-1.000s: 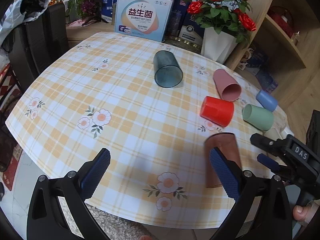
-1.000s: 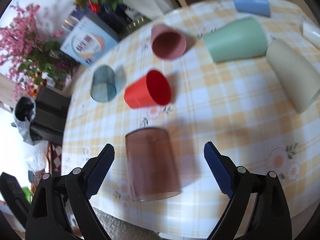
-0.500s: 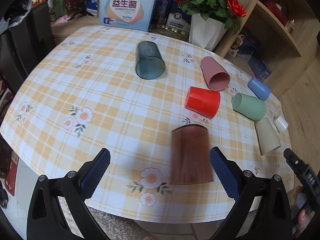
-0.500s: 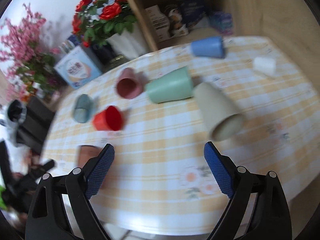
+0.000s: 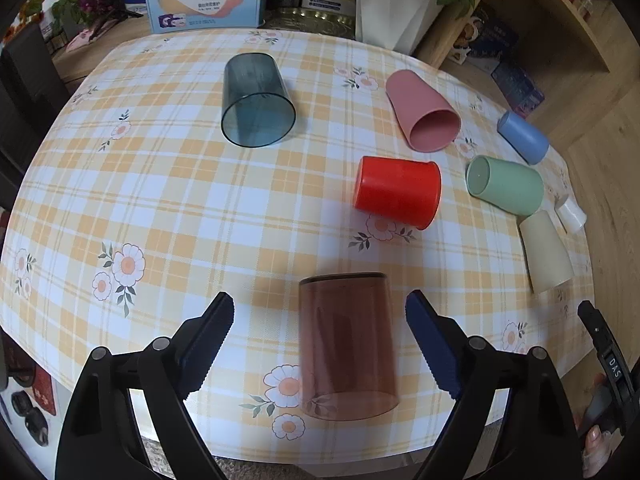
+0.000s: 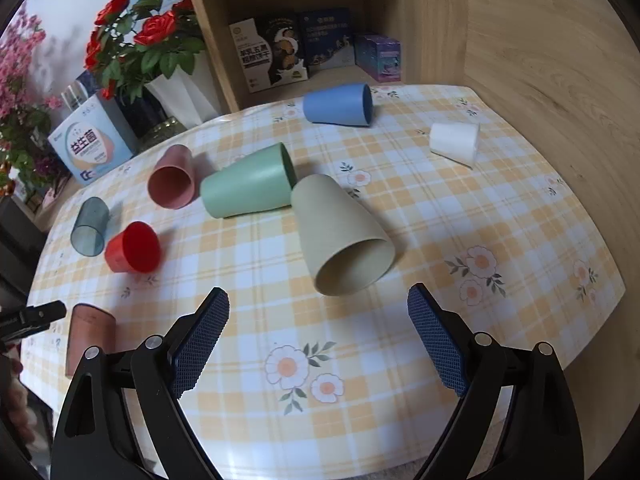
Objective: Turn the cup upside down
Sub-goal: 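Move the left tool to the brown cup and grasp its body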
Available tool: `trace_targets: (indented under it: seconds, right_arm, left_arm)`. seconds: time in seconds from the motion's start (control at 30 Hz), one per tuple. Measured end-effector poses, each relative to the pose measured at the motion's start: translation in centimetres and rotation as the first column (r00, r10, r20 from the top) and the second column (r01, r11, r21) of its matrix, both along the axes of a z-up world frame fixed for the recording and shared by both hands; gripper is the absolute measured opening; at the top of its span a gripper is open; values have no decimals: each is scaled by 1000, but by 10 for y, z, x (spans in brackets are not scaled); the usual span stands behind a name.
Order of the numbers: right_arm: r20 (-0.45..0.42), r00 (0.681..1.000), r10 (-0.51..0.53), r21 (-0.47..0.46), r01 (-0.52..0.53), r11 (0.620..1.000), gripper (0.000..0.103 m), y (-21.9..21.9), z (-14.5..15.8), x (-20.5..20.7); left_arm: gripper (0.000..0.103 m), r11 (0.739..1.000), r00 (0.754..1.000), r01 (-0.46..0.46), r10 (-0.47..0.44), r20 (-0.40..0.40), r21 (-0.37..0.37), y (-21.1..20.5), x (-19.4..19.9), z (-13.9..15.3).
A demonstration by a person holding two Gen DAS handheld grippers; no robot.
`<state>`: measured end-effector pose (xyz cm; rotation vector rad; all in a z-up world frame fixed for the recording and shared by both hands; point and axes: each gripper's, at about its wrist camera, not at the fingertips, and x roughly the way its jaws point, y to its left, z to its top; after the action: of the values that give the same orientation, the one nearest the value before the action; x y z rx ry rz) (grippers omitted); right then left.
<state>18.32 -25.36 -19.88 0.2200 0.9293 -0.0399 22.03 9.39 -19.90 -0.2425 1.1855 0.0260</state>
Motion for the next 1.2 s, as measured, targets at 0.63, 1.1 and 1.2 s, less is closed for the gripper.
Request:
trace_targets:
  seconds: [0.63,1.1,1.2]
  right_arm:
    - [-24,1000,6,6,-6,1000,88,2,-4,3]
    - [-41,999,22,8,-22,1000,88,5,-6,3]
    - [-41,999,26,5,-26,1000,88,6,-6,2]
  left_arm:
    - [81,999,993,3,-8,-121,-38,-36,25,-32]
    - [78,999,989,-13,18,-149,37,-29,30,-50]
    - [71,999,988,-9,15,-151,42,-30,30,-52]
